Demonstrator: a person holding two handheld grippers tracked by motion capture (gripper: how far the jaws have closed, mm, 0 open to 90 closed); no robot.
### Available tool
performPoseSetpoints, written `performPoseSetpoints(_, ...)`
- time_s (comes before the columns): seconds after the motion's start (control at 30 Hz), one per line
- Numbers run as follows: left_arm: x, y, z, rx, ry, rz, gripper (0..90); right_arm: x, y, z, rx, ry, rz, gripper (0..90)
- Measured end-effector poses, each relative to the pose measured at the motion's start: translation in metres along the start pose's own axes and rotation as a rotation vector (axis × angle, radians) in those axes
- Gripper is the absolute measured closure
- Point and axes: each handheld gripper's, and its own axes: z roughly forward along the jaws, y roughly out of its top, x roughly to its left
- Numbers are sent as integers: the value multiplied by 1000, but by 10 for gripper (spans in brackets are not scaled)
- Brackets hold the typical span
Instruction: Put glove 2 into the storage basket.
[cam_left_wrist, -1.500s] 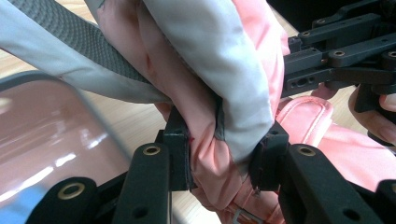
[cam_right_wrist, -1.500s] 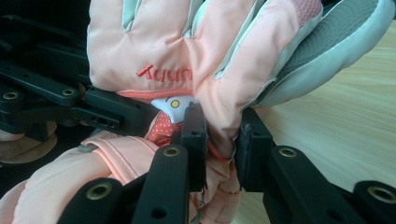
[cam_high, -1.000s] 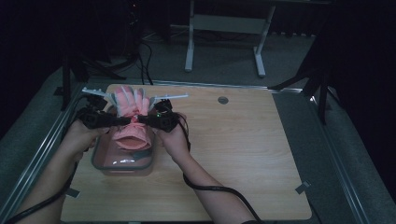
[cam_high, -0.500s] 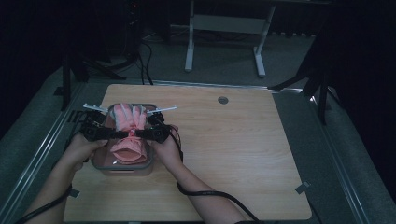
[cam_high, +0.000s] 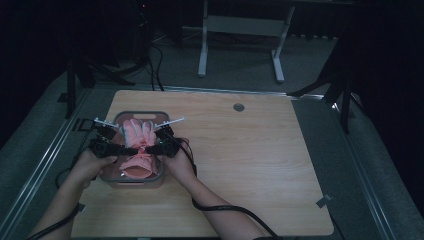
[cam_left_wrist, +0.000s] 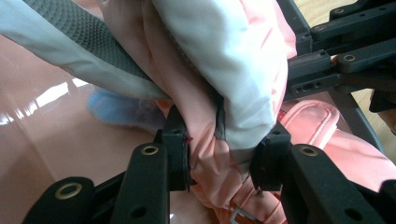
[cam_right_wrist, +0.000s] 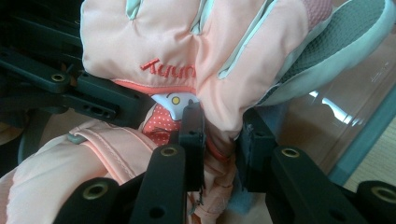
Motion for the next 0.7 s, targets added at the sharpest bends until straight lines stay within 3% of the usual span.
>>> performPoseSetpoints(0.17, 2, -3, 1, 7, 9, -16, 572, 4, 0, 1, 6, -21, -24, 694)
performPoseSetpoints(0.27, 6, -6, -1, -9, -6, -40, 519, 3, 3, 0, 4, -11, -32, 613)
performPoseSetpoints(0.33, 6, -6, -1, -9, -6, -40, 512, 3, 4, -1, 1, -9, -41, 613)
performPoseSetpoints(0.37, 3, -6, -2, -25, 16, -31, 486, 3, 8, -4, -13, -13, -57, 494)
performPoseSetpoints(0.4, 1, -5, -3, -28, 47, -25, 482, 3, 10, -7, -26, -17, -62, 486)
performPoseSetpoints(0.57, -2, -1, -6, -76, 78, -24, 438, 0, 13, -13, -34, 16, -77, 392)
performPoseSetpoints(0.7, -6, 0, -8, -115, 100, -10, 393, -4, 15, -22, -63, 83, -93, 292)
